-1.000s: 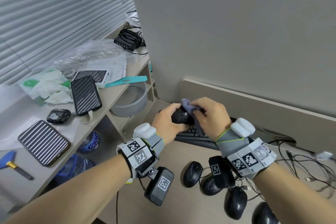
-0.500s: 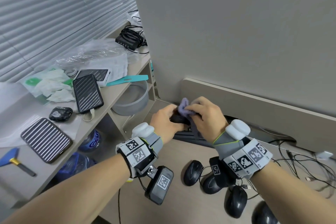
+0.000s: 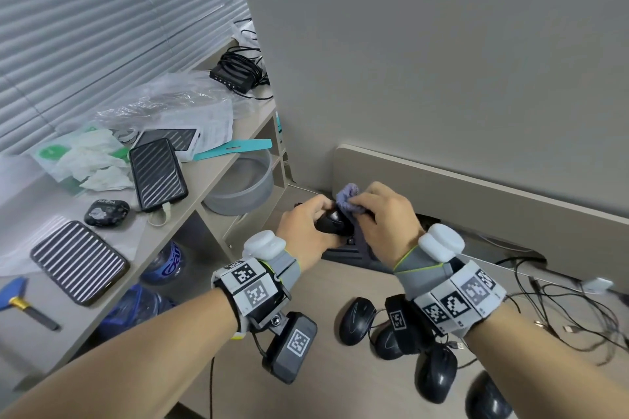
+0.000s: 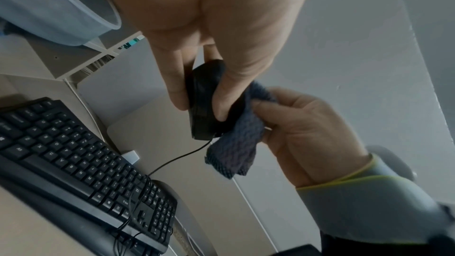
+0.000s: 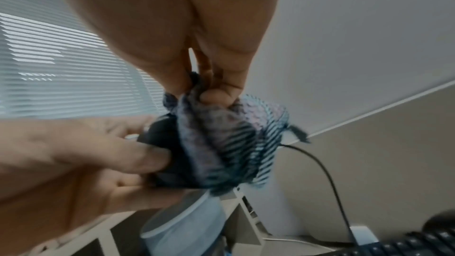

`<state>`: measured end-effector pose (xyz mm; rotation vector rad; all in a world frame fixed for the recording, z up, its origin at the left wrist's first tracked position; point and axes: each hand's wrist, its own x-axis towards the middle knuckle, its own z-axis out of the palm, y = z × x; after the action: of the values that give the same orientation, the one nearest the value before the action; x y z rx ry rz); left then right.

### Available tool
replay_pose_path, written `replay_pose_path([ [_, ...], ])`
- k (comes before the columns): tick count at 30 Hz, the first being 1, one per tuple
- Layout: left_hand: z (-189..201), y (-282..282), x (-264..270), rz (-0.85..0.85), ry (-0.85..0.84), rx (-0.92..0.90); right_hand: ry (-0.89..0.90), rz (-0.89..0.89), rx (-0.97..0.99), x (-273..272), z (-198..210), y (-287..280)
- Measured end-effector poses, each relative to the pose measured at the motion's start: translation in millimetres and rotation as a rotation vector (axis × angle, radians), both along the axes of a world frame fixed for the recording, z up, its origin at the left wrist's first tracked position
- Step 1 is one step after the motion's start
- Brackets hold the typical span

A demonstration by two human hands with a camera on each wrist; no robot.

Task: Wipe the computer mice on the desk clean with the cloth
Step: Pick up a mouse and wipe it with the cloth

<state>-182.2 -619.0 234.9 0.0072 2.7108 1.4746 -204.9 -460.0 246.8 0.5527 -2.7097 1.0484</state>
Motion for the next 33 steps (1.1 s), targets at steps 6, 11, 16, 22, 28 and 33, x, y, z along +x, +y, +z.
replay_pose_path([
  [6, 2.4, 2.5, 3.2, -0.041, -0.019, -0.030, -0.107, -0.127, 0.087, -15.1, -7.5, 20.0],
  [11, 0.6, 3.0, 0.3, -0.023, -0.021, -0.042, -0.027, -0.053, -0.005, -10.0, -3.4, 13.4],
  [16, -0.1, 4.6, -0.8, -0.017, -0.008, -0.044, -0.016, -0.032, -0.009, 2.4, 0.3, -0.2],
  [22, 1.4, 2.7, -0.7, -0.013, -0.021, -0.023, -0.037, -0.116, -0.017, -12.1, -4.0, 6.5],
  [28, 3.9, -0.4, -4.5, -0.006, -0.011, -0.016, -0.028, 0.061, -0.070, -6.2, -1.4, -2.5],
  [33, -2.7, -1.7, -0.5, -0.012, -0.037, -0.003, -0.107, -0.073, -0.015, -17.2, -12.6, 10.0],
])
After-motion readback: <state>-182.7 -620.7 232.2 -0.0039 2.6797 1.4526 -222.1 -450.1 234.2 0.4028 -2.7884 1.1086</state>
